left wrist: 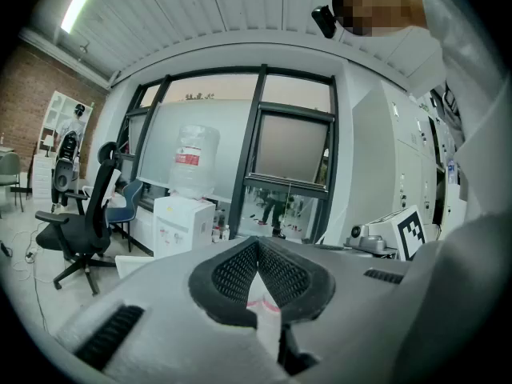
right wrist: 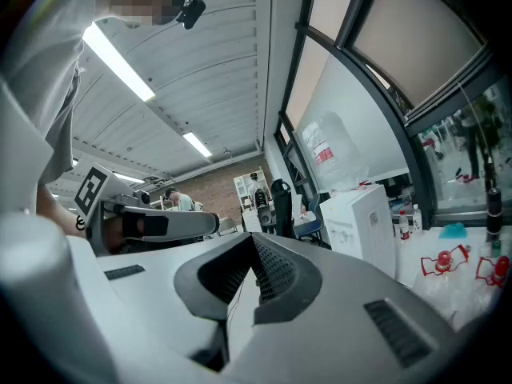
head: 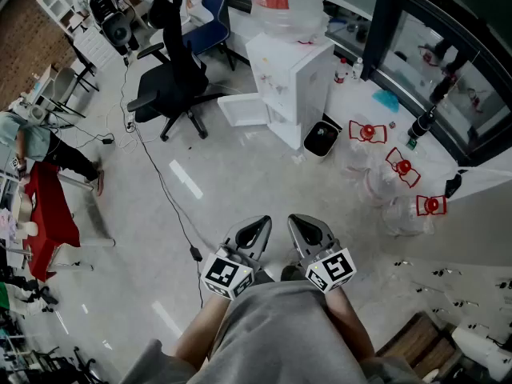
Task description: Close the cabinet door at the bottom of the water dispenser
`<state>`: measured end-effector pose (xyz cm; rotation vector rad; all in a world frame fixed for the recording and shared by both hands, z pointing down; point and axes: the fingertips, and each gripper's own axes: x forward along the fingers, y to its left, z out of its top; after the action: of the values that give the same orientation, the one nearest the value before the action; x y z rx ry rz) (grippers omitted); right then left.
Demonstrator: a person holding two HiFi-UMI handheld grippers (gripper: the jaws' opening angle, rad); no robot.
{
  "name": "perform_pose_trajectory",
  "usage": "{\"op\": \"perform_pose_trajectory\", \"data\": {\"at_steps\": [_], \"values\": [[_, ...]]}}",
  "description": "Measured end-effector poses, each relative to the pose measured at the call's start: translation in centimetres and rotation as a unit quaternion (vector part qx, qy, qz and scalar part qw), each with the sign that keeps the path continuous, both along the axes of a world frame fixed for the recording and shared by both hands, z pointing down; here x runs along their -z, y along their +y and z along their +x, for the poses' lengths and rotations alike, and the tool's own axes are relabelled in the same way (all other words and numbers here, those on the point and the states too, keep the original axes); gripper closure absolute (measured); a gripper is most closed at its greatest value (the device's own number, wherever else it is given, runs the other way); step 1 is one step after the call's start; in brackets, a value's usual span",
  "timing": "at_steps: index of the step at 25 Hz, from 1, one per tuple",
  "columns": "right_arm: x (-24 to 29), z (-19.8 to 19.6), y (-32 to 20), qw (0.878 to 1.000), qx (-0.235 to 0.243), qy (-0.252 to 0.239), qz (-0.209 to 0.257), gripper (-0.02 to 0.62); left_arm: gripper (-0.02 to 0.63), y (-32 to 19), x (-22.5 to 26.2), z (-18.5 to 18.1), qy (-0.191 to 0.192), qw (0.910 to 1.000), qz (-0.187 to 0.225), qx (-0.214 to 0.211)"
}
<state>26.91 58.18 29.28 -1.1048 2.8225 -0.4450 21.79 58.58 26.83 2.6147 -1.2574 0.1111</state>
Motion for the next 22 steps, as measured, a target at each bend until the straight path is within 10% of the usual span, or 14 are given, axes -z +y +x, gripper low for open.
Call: {"op": "perform_pose_trajectory", "data": {"at_steps": [22], "values": [[0.3,-2.9,-4.0,0.999,0.03,-0.024,-0.009,0.584,0.597,-4.5,-1.1,-3.8,-0.002,0.9984,-0.037,0.043]]}}
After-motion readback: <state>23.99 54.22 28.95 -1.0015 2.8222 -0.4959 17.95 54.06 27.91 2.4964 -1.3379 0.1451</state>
